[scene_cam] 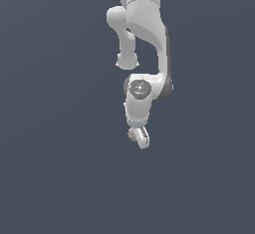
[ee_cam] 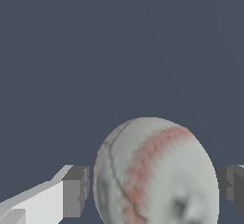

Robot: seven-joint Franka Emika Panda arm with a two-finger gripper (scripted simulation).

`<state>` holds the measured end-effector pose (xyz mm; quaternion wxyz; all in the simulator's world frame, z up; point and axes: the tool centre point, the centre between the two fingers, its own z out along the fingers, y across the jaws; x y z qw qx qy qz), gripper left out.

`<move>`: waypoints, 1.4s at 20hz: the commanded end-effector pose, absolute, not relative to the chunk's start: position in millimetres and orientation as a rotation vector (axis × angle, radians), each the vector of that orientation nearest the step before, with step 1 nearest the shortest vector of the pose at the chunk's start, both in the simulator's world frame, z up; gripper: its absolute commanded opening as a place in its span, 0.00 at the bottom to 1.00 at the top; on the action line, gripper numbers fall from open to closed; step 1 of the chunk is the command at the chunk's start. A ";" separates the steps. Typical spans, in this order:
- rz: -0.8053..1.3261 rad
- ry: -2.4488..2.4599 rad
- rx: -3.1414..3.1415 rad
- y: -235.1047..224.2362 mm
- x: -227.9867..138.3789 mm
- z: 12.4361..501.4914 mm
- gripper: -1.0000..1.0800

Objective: Pick up the object and move it to a goal position.

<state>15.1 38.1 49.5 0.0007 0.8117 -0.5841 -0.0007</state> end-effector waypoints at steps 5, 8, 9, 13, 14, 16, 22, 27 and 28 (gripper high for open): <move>0.000 -1.835 2.550 38.2 16.3 47.7 0.00; 0.000 -1.835 2.550 38.2 16.3 47.7 0.00; 0.000 -1.835 2.550 38.2 16.3 47.7 0.00; 0.001 -1.835 2.551 38.6 16.7 48.8 0.00; 0.001 -1.835 2.551 38.7 17.0 49.7 0.00; 0.001 -1.835 2.551 38.9 18.1 53.3 0.00; 0.001 -1.835 2.550 40.0 26.0 77.9 0.00; 0.002 -1.835 2.549 41.7 37.6 113.3 0.00; 0.002 -1.835 2.549 42.1 40.4 121.9 0.00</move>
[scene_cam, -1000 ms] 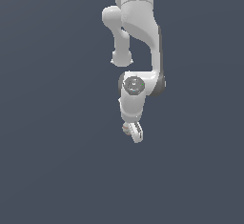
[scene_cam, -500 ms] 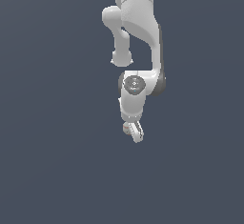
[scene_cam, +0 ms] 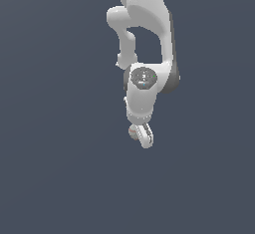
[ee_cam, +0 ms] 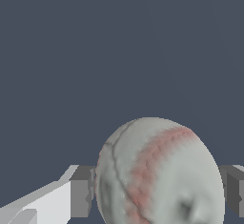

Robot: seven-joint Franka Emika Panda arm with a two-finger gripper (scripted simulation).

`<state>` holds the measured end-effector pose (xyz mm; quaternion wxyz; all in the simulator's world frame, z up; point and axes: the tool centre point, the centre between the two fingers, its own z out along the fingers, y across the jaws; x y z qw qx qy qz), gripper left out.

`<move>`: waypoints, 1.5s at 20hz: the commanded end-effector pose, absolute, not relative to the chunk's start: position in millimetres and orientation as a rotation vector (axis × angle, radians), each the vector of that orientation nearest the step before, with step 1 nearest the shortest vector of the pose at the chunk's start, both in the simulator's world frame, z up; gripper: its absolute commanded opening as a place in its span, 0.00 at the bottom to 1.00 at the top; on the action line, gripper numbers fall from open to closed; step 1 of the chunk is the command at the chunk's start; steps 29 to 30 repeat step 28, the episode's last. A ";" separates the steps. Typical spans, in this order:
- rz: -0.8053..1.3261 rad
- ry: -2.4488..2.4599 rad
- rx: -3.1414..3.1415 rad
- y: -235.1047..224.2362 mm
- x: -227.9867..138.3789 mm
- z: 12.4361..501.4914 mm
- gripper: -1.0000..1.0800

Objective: Pick up the object and move it to a goal position.

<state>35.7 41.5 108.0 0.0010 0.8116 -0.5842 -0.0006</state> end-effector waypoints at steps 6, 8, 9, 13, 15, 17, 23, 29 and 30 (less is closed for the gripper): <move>0.002 -1.835 2.548 45.0 59.5 177.6 0.00; 0.002 -1.835 2.548 46.1 66.3 196.7 0.00; 0.002 -1.835 2.548 46.6 69.5 205.5 0.00; 0.002 -1.835 2.549 48.5 80.5 234.3 0.00; 0.002 -1.835 2.549 49.2 84.9 245.4 0.00; 0.001 -1.835 2.549 49.9 88.6 254.3 0.00; 0.000 -1.835 2.550 51.1 95.7 270.4 0.00; 0.000 -1.835 2.550 51.4 97.5 274.2 0.00; 0.000 -1.835 2.550 51.4 97.5 274.2 0.00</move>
